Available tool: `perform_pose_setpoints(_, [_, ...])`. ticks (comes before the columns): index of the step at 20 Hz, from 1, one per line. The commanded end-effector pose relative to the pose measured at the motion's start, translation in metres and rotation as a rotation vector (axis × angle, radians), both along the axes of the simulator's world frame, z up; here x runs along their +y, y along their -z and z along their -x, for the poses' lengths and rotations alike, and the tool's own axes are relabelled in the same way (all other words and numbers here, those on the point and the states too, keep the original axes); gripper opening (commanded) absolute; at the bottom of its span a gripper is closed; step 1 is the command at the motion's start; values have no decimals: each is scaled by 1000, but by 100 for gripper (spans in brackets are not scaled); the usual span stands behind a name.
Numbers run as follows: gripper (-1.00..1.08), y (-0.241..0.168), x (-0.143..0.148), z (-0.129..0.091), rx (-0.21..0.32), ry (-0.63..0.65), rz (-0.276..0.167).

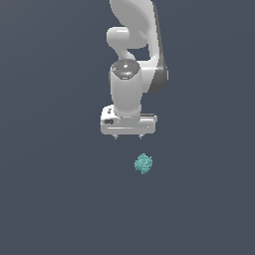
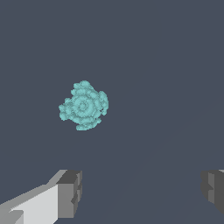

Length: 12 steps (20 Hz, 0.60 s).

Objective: Pick up the object and move it to a goal position.

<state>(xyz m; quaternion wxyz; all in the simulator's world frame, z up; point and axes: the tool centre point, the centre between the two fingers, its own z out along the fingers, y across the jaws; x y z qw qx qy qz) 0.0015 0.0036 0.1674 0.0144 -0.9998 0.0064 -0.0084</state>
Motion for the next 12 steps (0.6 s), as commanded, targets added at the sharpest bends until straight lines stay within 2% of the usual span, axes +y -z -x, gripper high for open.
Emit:
perform_pose_setpoints(1, [100,0,0,0,0,0,0])
perform_pose_setpoints(12, [100,0,13,-4,0,-31,23])
